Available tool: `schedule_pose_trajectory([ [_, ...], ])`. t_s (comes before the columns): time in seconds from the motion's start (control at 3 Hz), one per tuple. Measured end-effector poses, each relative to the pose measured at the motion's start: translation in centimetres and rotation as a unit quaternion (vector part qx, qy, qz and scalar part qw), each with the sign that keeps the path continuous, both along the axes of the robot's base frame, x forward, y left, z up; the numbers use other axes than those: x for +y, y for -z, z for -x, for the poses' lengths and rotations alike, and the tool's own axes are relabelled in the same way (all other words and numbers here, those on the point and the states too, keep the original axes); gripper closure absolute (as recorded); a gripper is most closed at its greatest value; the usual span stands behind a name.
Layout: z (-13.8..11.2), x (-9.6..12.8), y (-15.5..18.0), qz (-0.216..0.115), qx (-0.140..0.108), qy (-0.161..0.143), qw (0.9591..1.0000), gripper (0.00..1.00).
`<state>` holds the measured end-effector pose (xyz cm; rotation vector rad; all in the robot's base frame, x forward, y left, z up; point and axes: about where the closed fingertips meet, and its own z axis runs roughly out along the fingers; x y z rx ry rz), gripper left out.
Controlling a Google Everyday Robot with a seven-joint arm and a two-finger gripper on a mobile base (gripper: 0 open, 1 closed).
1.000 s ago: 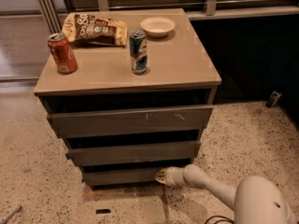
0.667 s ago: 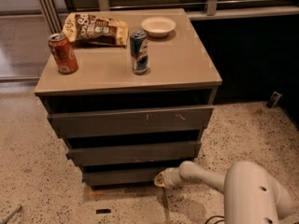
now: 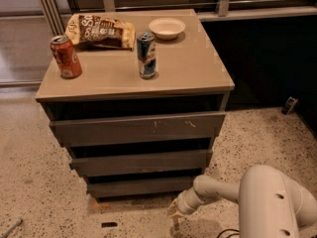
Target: Close bottom drawer
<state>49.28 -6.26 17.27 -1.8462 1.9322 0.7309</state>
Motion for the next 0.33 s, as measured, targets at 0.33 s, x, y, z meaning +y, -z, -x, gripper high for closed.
schedule_pose_trajectory([
  [0.33,0.31,0.1,0.01,-0.001,0.005,-0.002,1.0,0.81],
])
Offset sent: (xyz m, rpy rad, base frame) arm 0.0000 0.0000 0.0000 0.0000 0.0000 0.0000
